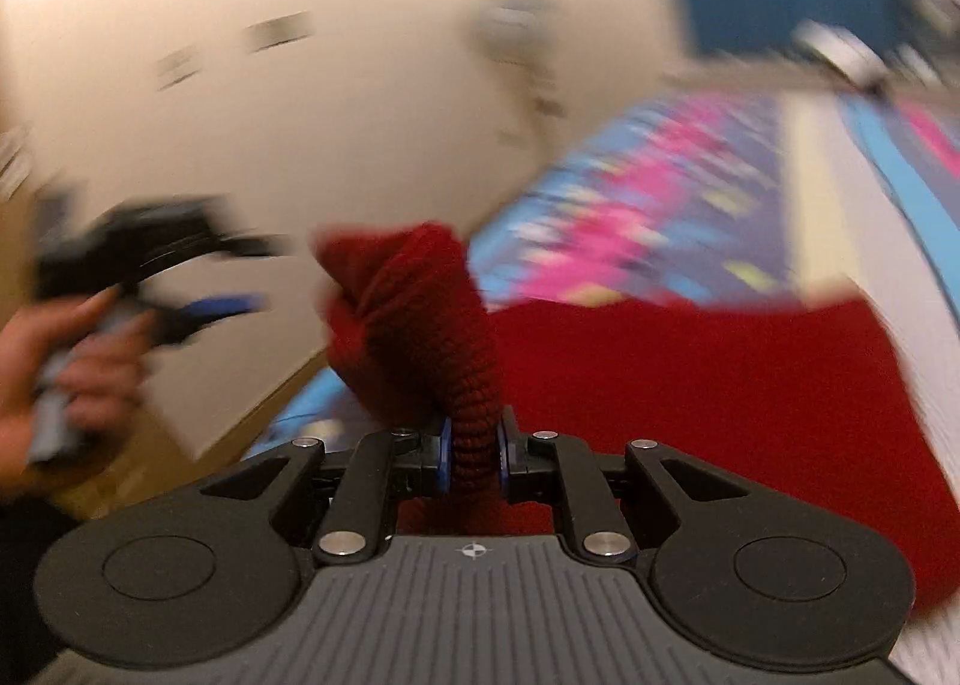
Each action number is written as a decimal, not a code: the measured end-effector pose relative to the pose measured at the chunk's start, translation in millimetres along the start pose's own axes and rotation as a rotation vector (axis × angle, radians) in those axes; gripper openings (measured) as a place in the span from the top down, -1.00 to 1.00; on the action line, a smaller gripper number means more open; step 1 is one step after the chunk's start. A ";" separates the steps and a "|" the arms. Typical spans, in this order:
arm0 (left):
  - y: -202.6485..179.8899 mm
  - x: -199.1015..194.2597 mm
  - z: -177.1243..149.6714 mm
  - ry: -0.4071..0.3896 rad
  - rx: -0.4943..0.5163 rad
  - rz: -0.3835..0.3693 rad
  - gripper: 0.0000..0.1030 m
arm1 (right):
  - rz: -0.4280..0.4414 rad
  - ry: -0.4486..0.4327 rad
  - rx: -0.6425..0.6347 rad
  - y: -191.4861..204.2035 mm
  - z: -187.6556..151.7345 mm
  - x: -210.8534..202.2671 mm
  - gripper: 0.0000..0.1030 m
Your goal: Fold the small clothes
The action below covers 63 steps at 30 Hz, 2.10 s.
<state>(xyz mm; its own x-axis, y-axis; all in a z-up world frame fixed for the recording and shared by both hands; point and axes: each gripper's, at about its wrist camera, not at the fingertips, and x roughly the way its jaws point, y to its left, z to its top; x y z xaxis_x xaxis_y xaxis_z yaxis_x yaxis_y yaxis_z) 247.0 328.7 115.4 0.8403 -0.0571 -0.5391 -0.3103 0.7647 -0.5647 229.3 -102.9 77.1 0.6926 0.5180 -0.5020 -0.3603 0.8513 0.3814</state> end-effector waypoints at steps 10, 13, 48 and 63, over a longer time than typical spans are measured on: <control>-121.1 46.9 -94.3 0.186 0.692 0.018 -0.25 | -0.205 0.007 0.577 -141.6 -55.3 -34.3 0.74; -130.5 52.9 -120.6 0.228 0.771 0.011 -0.25 | -0.151 -0.019 0.514 -135.3 -52.2 -33.4 0.73; -128.3 69.0 -115.7 0.233 0.716 0.082 -0.25 | -0.077 -0.238 0.112 -106.5 38.0 -83.2 0.65; -178.9 59.2 -161.8 0.269 0.795 -0.184 0.01 | -0.190 0.039 0.408 -176.4 -14.2 -65.6 0.33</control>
<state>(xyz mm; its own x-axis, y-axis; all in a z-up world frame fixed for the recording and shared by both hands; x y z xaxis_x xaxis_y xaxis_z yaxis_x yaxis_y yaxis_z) 280.4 84.7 83.4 0.6817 -0.2978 -0.6683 0.3088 0.9452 -0.1062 238.5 -285.9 31.7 0.6956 0.3653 -0.6186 0.0524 0.8330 0.5508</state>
